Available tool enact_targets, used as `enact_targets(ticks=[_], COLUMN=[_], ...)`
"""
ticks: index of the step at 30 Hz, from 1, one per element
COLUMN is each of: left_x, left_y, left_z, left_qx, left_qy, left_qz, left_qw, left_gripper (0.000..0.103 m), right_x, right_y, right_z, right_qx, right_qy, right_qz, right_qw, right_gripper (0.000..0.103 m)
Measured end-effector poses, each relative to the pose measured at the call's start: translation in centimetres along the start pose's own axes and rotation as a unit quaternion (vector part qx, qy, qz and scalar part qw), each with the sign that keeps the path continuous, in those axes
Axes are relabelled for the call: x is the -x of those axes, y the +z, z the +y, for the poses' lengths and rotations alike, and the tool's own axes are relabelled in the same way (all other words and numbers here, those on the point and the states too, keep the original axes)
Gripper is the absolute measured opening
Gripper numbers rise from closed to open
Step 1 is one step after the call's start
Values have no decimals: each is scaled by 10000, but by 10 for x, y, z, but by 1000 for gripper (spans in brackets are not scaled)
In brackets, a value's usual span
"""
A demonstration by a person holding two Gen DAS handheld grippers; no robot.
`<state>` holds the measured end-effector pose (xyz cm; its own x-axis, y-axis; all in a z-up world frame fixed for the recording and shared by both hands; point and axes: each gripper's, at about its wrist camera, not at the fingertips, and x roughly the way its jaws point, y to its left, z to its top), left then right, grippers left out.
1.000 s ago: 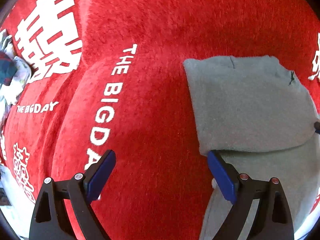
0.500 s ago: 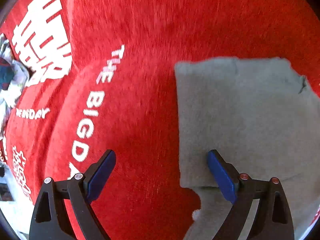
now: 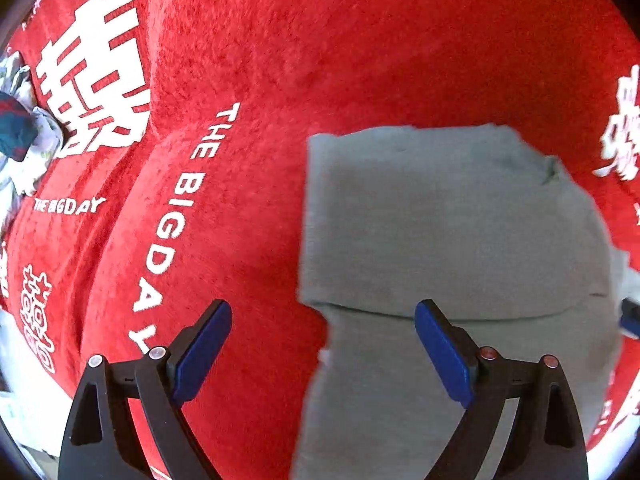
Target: Fold small clothes
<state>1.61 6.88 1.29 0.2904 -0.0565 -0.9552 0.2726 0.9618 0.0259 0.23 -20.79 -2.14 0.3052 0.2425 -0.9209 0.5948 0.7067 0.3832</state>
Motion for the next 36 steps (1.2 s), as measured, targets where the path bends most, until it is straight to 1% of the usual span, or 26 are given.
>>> enact_targets(ticks=[2, 4, 5, 6, 7, 8, 10, 11, 12, 15, 16, 18, 19, 22, 25, 29, 31, 33, 36], left_x=[11, 20, 24, 26, 29, 31, 36, 39, 41, 46, 46, 42, 39, 40, 40, 35, 31, 27, 20], left_y=[-4, -7, -8, -9, -10, -10, -9, -10, -8, -3, -1, 3, 5, 3, -1, -5, -6, -7, -11], left_z=[-9, -20, -27, -30, -39, -44, -55, -57, -63, -67, -68, -76, -83, -107, -131, -158, -174, -186, -206], left_qx=[59, 42, -2, -24, -75, -108, -136, -136, -84, 176, 215, 225, 142, -268, -581, -777, -867, -955, -1124], left_qy=[-167, -286, -301, -304, -317, -338, -264, -253, -289, -270, -276, -291, -231, -76, -102, -172, -174, -165, -52], left_qz=[-93, -188, -218, -219, -216, -215, -232, -233, -223, -288, -261, -72, -2, -24, 34, 214, 338, 412, 511], left_qw=[9998, 9994, 9993, 9993, 9992, 9991, 9993, 9993, 9993, 9991, 9990, 9993, 9996, 9996, 9983, 9966, 9955, 9944, 9923], left_gripper=[94, 94, 95, 101, 103, 103, 103, 103, 103, 103, 103, 103, 103, 103, 103, 103, 103, 103, 103], right_x=[1, 1, 3, 3, 6, 8, 13, 15, 17, 24, 27, 33, 35, 38, 39, 41, 42, 42, 41], right_y=[-6, -4, -3, -3, -2, 0, 1, 2, 4, 8, 10, 13, 14, 18, 18, 18, 18, 20, 20], right_z=[0, 1, 0, 0, -3, -4, -7, -8, -9, -12, -14, -20, -24, -40, -58, -80, -92, -102, -121], right_qx=[14, 69, 85, 85, 77, 75, 90, 100, 106, 66, 84, 67, 38, -149, -428, -758, -850, -931, -1154], right_qy=[50, 94, 125, 183, 251, 303, 400, 458, 512, 680, 734, 862, 947, 1134, 1329, 1513, 1448, 1363, 1286], right_qz=[70, 112, 127, 137, 142, 141, 126, 117, 106, 103, 69, 11, 0, 33, 40, -72, -121, -73, -50], right_qw=[10000, 9999, 9998, 9997, 9996, 9994, 9991, 9988, 9986, 9976, 9972, 9963, 9955, 9934, 9902, 9856, 9857, 9863, 9849], right_gripper=[62, 64, 67, 72, 74, 74, 75, 77, 82, 84, 85, 86, 86, 86, 87, 87, 87, 87, 87])
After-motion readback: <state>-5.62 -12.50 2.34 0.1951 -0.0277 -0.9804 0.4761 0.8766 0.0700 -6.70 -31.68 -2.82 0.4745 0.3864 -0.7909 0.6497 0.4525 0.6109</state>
